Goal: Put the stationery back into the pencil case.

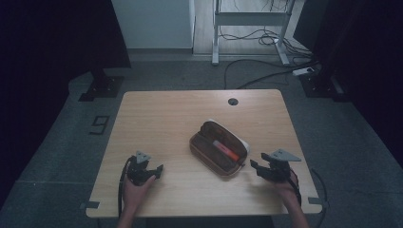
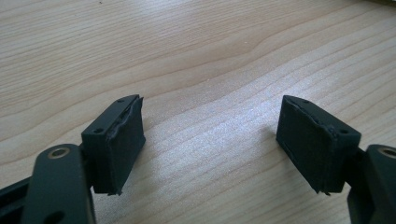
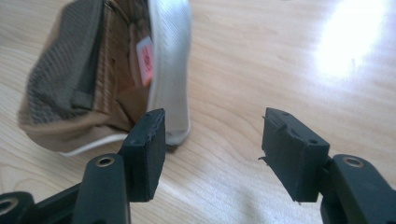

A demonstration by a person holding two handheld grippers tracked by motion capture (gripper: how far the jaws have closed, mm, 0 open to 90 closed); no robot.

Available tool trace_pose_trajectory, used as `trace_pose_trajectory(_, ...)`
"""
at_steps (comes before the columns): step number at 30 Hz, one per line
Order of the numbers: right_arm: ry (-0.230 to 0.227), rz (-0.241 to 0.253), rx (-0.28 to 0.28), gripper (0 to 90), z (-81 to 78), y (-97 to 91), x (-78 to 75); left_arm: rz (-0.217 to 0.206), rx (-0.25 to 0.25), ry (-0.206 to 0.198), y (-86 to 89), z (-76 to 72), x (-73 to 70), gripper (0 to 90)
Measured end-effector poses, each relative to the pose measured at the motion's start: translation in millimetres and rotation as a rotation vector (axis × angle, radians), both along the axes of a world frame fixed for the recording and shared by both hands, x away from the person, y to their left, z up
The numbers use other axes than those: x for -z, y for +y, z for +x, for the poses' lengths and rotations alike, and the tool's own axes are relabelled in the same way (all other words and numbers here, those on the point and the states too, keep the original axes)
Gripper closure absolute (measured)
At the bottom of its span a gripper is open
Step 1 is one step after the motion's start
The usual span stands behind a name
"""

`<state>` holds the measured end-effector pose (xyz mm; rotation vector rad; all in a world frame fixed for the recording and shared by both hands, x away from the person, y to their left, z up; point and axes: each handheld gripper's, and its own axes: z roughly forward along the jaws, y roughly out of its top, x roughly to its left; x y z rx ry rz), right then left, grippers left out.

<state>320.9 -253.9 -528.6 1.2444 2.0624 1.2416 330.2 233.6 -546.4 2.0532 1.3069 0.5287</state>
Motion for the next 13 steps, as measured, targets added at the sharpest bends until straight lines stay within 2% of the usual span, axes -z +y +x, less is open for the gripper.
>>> trace_pose_trajectory(13,0.025,-0.020,-0.010,37.6,3.2,2.4,7.0,0.000,0.000,0.000,0.0,0.0,0.0,23.0)
